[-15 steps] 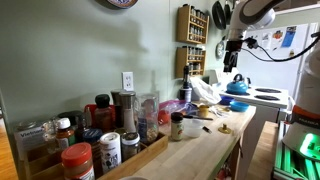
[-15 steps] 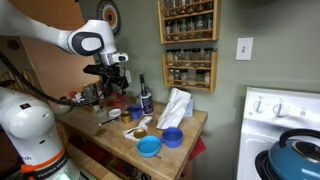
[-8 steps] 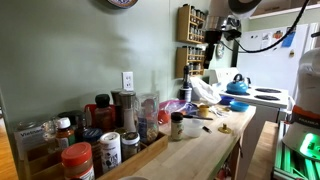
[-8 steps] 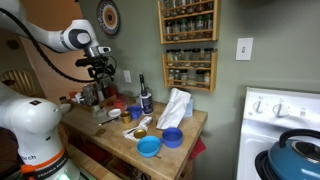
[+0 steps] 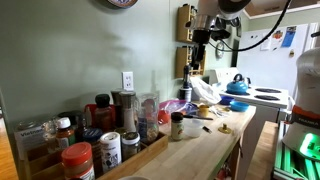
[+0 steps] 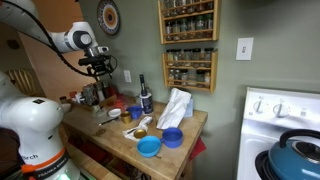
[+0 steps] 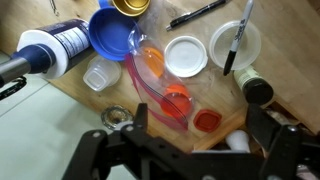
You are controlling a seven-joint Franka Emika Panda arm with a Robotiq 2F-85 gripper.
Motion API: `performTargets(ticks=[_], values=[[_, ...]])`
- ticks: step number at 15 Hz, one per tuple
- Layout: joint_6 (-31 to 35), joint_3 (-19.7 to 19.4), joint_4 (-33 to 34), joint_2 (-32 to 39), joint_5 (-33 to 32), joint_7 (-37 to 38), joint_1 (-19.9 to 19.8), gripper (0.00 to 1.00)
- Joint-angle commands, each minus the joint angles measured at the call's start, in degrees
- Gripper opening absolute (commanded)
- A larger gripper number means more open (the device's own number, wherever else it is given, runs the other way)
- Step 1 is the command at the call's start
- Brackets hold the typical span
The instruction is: Pick up the ziploc bag and move it forward on the kitchen counter
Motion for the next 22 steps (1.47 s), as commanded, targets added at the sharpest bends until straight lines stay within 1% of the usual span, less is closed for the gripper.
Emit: performTargets(ticks=[1,2,3,4,6,7,9,11,13,15,16,18,21,22], values=[[0.5,-0.2,0.9,1.5,0.3,-0.7,0.6,1.00],[1.9,0.0,3.4,6.0,1.1,-4.2,2.5,1.00],[2.9,0.3,4.5,7.8,1.2,-6.6,3.6,1.00],[5.7,1.5,6.0,10.6,0.9,-7.5,4.4,1.00],[10.2,2.5,8.2,15.9,-0.3,-11.0,5.4,1.00],[11.5,3.0,9.6,18.3,-1.3,-13.0,5.5,1.00],[13.0,3.4,11.7,24.1,-4.0,-17.6,4.5,1.00],[12.6,3.2,13.1,28.2,-5.7,-20.2,2.8,1.00],[11.7,3.0,13.6,30.8,-6.4,-23.0,0.7,1.00],[11.7,2.4,13.3,32.1,-8.1,-22.7,-1.6,1.00],[12.2,3.7,12.5,30.6,-6.3,-21.8,-1.1,1.00],[12.2,3.6,12.6,31.5,-6.4,-22.0,-2.2,1.00],[13.2,4.1,12.9,31.9,-6.6,-22.5,-2.2,1.00],[13.9,3.1,13.5,33.3,-11.2,-18.9,-2.3,1.00]])
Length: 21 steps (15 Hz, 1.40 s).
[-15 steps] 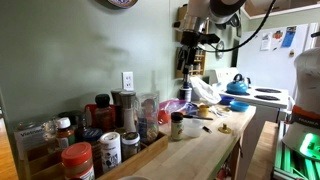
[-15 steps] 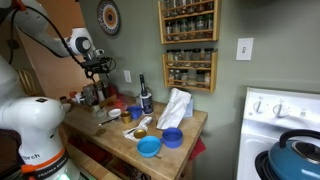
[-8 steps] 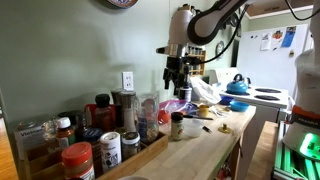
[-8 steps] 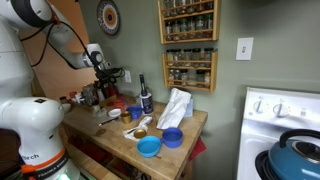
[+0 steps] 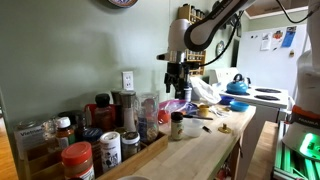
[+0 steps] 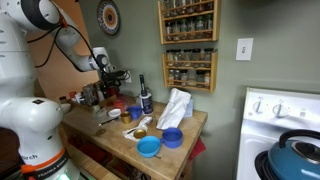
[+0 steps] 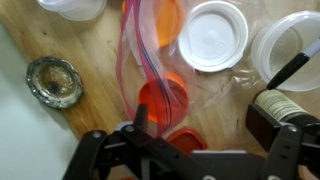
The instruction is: Pick up the ziploc bag and move it forward on the kitchen counter
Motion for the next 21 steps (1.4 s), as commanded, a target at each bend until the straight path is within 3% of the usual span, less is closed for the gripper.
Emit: performTargets(ticks=[1,8,9,10,16,19,21], values=[[1.8,-0.5,0.9,2.7,-5.3,3.0,-1.5,1.00],[2.4,-1.4,4.9,9.4,-9.3,4.4,-3.6,1.00],[2.1,-1.3,5.7,10.4,-9.0,4.0,-3.8,0.94],[1.4,-1.1,6.5,11.2,-8.6,3.7,-3.9,0.74],[1.1,-0.7,8.2,13.7,-8.2,3.3,-4.1,0.27],[0.2,0.3,7.3,11.9,-6.6,2.3,-4.4,0.04],[-0.3,1.0,6.2,10.0,-5.9,2.0,-4.5,0.00]])
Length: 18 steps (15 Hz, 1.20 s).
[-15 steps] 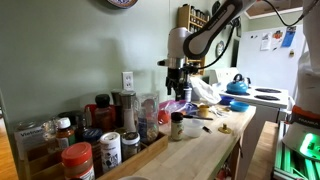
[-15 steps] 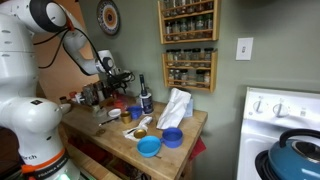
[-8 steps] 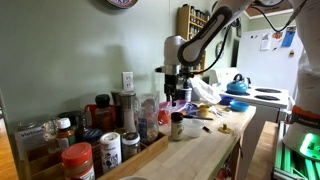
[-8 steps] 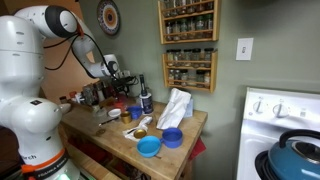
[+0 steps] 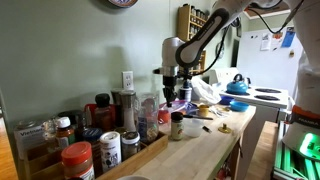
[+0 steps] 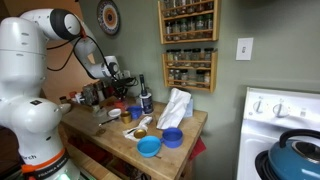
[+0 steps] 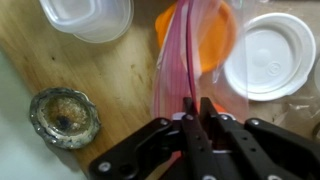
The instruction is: Pick up the ziploc bag and move it forward on the kitchen counter
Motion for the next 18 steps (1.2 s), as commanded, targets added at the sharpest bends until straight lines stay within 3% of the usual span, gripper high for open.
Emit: performTargets(ticks=[1,10,18], values=[[-2.3,1.9,-1.6,-3.4,1.6,-0.7,-1.0,0.00],[-9.7,3.7,-6.0,-19.0,9.9,-3.3,0.1,0.01],[-7.0,2.7,-4.8,-26.7,6.1,0.0,1.8,0.01]])
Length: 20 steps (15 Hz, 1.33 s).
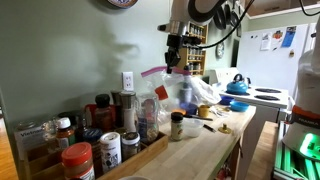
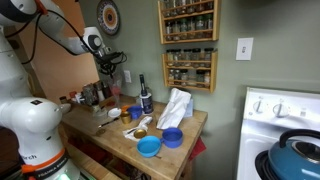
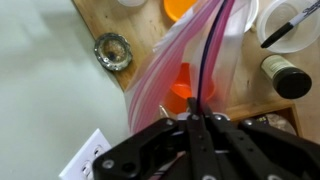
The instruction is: Pick up the ziploc bag and move it forward on the kitchen counter
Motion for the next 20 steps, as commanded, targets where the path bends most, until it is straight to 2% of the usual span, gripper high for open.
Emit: performTargets(ticks=[1,5,8,9,13,15,20], values=[[2.3,-0.8,-1.5,-3.3,-1.4,1.8,1.2,0.01],[3.0,-0.7,-0.7,-4.9,-2.6,1.4,1.9,0.01],[6.2,-1.5,0.0,-4.9,-0.3,-3.9,3.5,0.01],[4.3,-1.1,0.7,-4.0,-1.6,-0.9,2.9,0.01],[4.5,-1.3,0.9,-3.9,-1.6,-1.0,3.1,0.02],[10.4,-1.6,2.2,-1.7,-3.3,-7.6,3.7,0.01],[15.5,-2.1,6.3,2.2,-4.0,-22.3,3.6,0.01]])
